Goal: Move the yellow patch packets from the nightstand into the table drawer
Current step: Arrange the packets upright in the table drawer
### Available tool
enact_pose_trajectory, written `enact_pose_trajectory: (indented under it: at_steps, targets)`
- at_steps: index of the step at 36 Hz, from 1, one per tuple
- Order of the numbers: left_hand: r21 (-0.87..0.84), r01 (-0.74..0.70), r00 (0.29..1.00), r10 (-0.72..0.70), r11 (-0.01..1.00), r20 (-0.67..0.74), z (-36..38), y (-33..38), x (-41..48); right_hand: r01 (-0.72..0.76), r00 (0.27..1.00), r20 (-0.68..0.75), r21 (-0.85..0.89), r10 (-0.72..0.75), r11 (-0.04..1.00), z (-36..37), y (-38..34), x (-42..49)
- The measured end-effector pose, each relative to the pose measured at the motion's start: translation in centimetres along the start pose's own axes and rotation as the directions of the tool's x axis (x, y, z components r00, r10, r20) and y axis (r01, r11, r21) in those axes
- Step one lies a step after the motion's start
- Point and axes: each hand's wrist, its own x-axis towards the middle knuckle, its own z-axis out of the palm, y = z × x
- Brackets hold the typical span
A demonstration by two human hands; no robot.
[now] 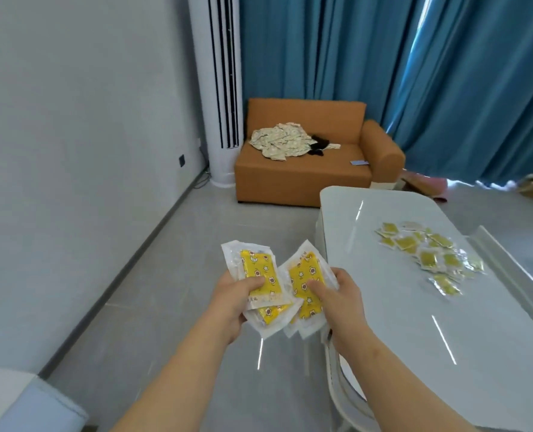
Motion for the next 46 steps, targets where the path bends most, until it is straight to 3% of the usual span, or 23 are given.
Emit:
enact_pose_trajectory:
  at_steps: [10,26,35,46]
  targets:
    - [0.146,0.143,0.977,-0.163,0.979,0.138,17.0,-5.7,5.1,-0.118,0.966,-0.225,0.054,0.127,0.992,-16.5,3.2,6.9]
    - [0.378,0.191,0.918,-0.3,0.906,0.257,43.7,-11.4,12.8,-0.224,0.887,-0.394,0.093,0.242,0.97,-40.2,5.0,19.4]
    - [0.384,0.174,0.956,-0.249,0.907,0.155,58.5,-19.1,13.0,-0.242,0.94,-0.253,-0.018,0.23,0.97,-56.2,8.3,25.6]
    - [0.317,0.279,0.957,-0.291,0.906,-0.011,74.6,-26.0,9.7,-0.3,0.954,-0.054,-0.164,0.295,0.94,-74.1,8.8,30.3]
